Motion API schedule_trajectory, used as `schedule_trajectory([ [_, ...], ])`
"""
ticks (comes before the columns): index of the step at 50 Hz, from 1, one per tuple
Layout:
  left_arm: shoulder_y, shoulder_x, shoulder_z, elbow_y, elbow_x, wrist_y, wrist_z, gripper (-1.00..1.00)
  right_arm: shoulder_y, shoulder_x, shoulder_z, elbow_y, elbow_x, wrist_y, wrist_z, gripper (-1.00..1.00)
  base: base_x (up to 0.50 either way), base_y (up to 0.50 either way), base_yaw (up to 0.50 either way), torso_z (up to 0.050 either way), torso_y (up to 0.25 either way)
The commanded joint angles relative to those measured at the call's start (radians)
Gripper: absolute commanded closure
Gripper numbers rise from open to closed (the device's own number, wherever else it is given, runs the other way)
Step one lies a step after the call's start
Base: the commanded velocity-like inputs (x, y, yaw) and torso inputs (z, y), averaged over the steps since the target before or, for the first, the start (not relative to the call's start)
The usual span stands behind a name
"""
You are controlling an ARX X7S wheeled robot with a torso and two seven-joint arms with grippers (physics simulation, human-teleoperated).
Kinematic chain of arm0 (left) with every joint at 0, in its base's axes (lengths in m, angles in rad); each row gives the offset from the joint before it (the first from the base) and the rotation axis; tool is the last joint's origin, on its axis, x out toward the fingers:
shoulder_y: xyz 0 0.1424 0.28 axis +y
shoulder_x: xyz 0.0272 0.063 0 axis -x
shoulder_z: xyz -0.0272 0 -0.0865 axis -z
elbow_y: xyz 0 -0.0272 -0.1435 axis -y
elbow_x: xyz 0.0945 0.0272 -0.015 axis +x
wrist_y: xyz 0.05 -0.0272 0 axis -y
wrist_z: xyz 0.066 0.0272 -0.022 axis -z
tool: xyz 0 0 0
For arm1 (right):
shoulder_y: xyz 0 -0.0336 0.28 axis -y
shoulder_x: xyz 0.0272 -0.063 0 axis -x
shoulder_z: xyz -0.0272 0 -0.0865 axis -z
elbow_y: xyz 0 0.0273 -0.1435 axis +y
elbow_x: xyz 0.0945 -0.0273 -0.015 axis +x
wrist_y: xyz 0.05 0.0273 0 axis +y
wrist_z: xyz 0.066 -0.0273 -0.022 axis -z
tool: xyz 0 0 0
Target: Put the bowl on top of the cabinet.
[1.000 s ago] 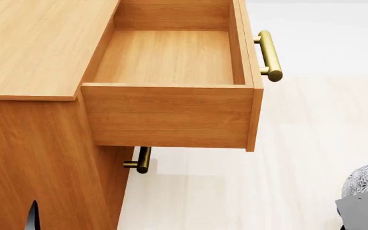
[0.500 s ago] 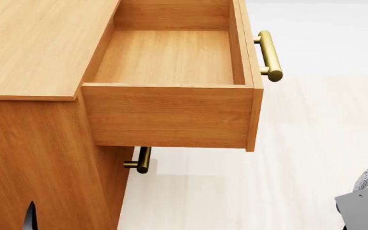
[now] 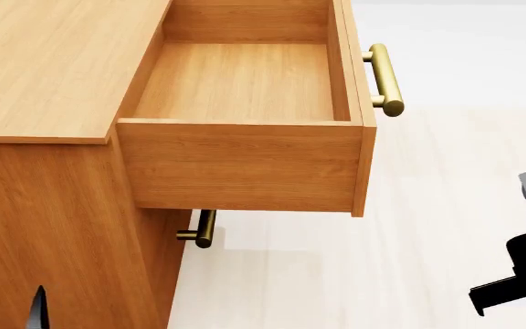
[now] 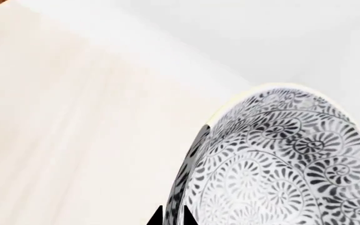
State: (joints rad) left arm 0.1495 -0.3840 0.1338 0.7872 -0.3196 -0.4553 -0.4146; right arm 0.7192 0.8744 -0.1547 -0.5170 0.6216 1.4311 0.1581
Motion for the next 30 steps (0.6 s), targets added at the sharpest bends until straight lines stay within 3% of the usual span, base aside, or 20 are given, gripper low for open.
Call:
schedule_trajectory([
  [1, 0.010, -0.006, -0.007, 0.004, -0.007, 0.008, -0.002, -1.00, 0.253, 0.075, -0.045, -0.051, 0.255, 0.135, 0.178, 1.00, 0.00, 0.00, 0.00, 0.000, 0.000],
  [5, 0.015, -0.009, -0.010, 0.017, -0.011, 0.006, -0.006, -1.00, 0.430, 0.116, -0.154, -0.007, 0.448, 0.136, 0.311, 1.00, 0.00, 0.00, 0.00, 0.000, 0.000],
  [15, 0.033, -0.017, -0.025, 0.038, -0.024, 0.010, -0.011, -1.00, 0.747, 0.126, -0.371, 0.067, 0.684, 0.136, 0.472, 1.00, 0.00, 0.00, 0.00, 0.000, 0.000],
  [24, 0.044, -0.023, -0.037, 0.045, -0.034, 0.017, -0.011, -1.00, 0.957, 0.089, -0.538, 0.123, 0.780, 0.127, 0.535, 1.00, 0.00, 0.00, 0.00, 0.000, 0.000],
  [30, 0.047, -0.030, -0.039, 0.056, -0.035, 0.014, -0.015, -1.00, 1.042, 0.021, -0.627, 0.161, 0.748, 0.115, 0.505, 1.00, 0.00, 0.00, 0.00, 0.000, 0.000],
])
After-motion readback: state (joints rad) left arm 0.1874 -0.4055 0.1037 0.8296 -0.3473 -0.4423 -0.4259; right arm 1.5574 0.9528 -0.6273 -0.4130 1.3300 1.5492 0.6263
